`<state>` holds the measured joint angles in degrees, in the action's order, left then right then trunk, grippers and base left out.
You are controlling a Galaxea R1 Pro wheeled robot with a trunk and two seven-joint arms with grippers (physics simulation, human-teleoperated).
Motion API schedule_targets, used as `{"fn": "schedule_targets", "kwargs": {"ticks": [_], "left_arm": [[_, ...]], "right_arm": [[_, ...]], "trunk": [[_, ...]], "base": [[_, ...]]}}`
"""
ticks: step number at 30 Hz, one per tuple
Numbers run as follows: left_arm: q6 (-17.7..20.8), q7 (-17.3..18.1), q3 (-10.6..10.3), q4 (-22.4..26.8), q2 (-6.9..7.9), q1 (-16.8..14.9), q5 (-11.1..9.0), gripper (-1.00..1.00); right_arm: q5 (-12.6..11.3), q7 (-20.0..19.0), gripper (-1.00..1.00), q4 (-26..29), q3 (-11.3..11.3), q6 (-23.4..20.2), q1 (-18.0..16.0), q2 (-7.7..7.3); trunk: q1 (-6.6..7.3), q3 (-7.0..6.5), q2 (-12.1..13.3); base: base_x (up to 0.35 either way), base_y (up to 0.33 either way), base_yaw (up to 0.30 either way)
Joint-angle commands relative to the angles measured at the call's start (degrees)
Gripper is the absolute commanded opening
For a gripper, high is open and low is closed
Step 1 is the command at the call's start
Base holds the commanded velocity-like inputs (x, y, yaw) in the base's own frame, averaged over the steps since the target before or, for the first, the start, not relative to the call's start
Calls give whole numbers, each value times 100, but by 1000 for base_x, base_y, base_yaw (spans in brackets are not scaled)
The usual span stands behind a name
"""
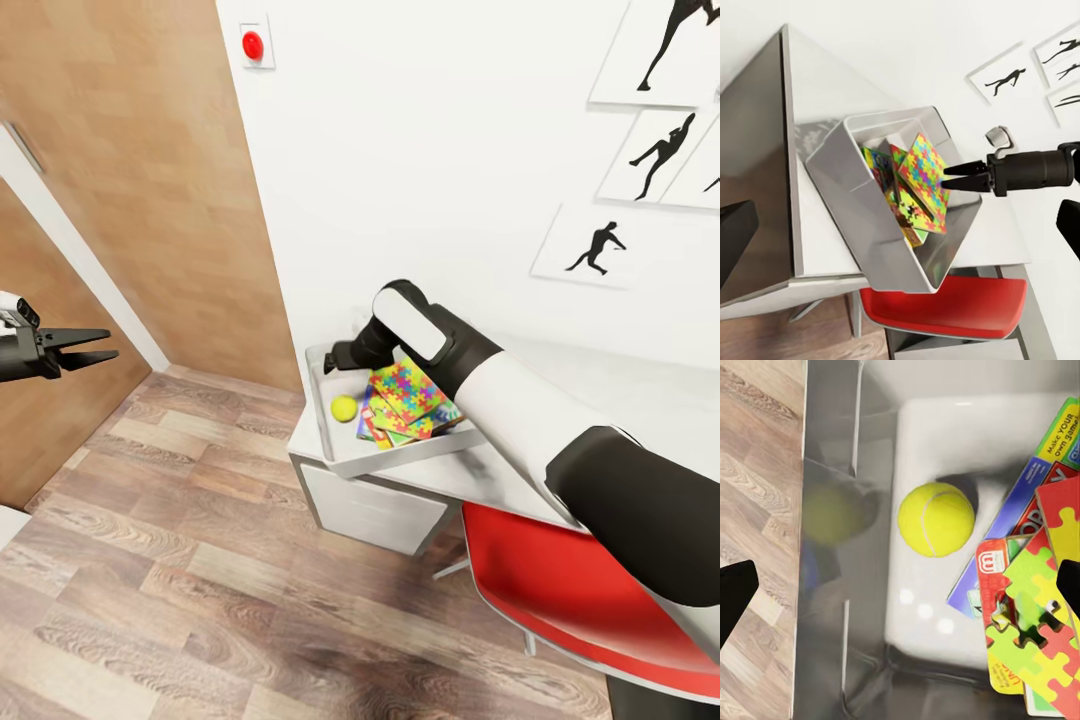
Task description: Put all the toys in the child's room - the three board games (two on the bed and one on the table), the two jigsaw puzzles on the table, and the tennis ball on the table - inside the toy box on the table in the child's room.
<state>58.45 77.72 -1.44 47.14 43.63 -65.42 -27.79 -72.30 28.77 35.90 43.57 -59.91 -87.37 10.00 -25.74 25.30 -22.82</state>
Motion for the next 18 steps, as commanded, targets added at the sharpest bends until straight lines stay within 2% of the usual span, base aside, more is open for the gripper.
{"fn": "schedule_targets", "kwargs": {"ticks": [1,4,7,9,12,15,18], "left_arm": [[52,15,-16,-3,5,-8,-16,100],[52,15,-16,-3,5,-7,-16,100],[52,15,-19,-3,5,-8,-16,100],[52,15,-24,-2,4,-8,-16,100],[52,15,-31,-2,4,-8,-16,100],[52,15,-35,-3,5,-7,-15,100],[52,15,-28,-3,8,-2,-15,100]], "right_arm": [[-61,52,100,12,8,-1,-16,0],[-67,45,100,56,-18,-4,-36,0],[-80,39,100,385,-134,-9,-58,0],[-112,34,100,827,-364,-9,-66,0],[-144,33,100,1173,-665,-9,-66,-10],[-252,32,100,1374,-1052,-9,-36,-360],[-401,29,100,1499,-1261,-9,-14,-629]], "trunk": [[-4,1,-10],[-4,-26,-10],[-4,-54,-10],[-4,-73,-10],[-4,-101,-10],[-4,-129,-10],[-4,-157,-10]], "base": [[0,0,0],[0,0,0],[0,0,0],[0,0,0],[0,0,0],[0,0,0],[0,0,0]]}}
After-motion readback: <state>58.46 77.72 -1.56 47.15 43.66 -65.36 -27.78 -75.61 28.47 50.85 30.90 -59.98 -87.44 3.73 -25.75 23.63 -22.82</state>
